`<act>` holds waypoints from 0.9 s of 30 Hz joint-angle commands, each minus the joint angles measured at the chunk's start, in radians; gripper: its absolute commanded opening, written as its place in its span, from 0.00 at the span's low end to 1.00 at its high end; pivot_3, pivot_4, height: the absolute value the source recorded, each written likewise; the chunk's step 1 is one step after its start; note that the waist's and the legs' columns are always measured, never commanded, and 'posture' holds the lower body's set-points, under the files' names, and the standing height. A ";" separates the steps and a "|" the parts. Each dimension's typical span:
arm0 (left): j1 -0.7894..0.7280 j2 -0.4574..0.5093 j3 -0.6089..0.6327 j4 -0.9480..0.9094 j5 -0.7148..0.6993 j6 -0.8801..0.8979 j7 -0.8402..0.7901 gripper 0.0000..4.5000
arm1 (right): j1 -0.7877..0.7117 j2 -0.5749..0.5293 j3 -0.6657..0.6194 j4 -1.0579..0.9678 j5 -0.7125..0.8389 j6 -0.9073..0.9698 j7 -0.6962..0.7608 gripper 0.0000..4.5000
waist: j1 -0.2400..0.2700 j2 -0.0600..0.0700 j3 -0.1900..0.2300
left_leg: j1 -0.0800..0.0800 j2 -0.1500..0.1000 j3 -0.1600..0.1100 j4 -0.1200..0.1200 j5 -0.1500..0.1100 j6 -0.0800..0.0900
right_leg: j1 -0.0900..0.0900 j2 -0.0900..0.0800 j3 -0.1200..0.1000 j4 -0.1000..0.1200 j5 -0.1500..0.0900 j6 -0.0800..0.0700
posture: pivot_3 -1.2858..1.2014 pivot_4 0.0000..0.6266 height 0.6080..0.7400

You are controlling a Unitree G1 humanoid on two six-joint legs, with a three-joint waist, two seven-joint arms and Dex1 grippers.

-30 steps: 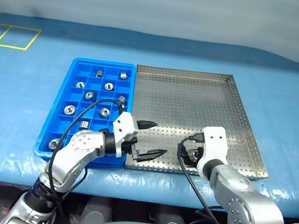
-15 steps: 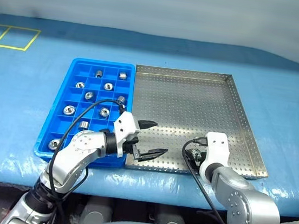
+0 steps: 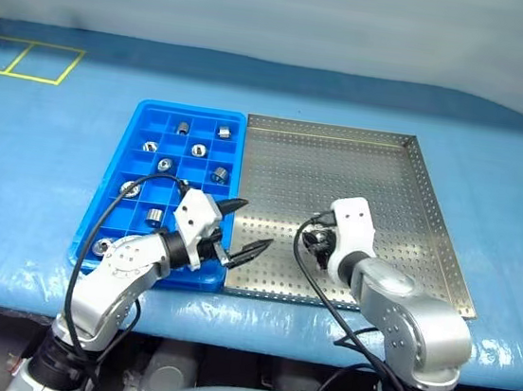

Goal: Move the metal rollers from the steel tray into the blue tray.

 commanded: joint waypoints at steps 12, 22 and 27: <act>0.222 0.019 0.324 -0.139 -0.021 -0.114 0.094 1.00 | -0.209 -0.007 0.254 0.052 0.088 -0.208 0.136 0.39 | 0.081 0.000 0.000 | -0.001 0.001 -0.002 -0.001 0.000 0.000 | 0.000 -0.002 -0.002 -0.001 0.000 -0.002 | 0.69 0.24 1.00; 0.313 -0.002 0.375 -0.194 -0.042 -0.104 0.126 1.00 | -0.172 0.045 0.375 0.137 0.108 -0.277 0.154 0.39 | 0.141 0.000 0.000 | -0.001 0.001 -0.002 -0.001 0.000 0.000 | 0.000 -0.002 -0.003 -0.001 -0.004 -0.006 | 0.71 0.24 1.00; 0.325 0.008 0.384 -0.202 -0.052 -0.099 0.128 1.00 | -0.138 0.059 0.404 0.182 0.115 -0.302 0.168 0.39 | 0.166 0.000 0.000 | -0.001 0.002 -0.002 -0.001 0.000 0.000 | -0.001 -0.002 -0.004 -0.001 -0.004 -0.006 | 0.71 0.24 1.00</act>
